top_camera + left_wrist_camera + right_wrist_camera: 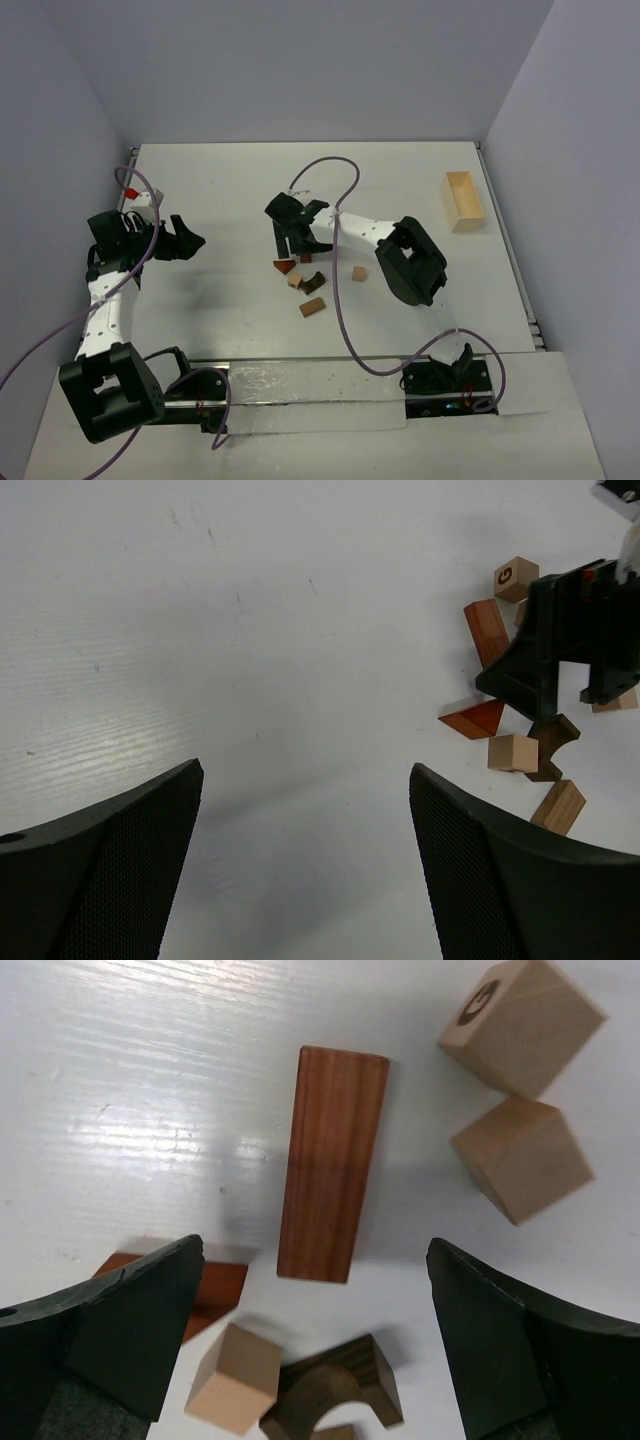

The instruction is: Build the wood block tower

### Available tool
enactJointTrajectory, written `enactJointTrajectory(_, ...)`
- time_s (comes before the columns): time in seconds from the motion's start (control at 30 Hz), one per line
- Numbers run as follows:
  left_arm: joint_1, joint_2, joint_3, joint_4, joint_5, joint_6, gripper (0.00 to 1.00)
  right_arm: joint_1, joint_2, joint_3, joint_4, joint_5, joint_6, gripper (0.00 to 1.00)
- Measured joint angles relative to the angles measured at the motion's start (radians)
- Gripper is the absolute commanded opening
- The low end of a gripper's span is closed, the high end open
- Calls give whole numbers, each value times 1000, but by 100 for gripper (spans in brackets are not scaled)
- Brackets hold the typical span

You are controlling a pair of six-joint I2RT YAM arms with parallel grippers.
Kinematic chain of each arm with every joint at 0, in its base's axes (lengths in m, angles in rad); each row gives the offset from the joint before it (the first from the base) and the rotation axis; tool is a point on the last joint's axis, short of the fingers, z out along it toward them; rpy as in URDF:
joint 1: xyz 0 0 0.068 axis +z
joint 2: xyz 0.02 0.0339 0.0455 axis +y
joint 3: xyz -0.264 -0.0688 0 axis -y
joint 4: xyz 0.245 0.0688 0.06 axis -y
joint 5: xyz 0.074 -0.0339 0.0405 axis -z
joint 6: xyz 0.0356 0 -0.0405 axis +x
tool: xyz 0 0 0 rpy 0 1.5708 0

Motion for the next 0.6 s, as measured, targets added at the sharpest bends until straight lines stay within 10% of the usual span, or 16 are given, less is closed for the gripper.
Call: enactJointTrajectory(0.6, -13, -142, -5, 0, 64, 43, 91, -28, -597, -158, 49, -376, -473, 96)
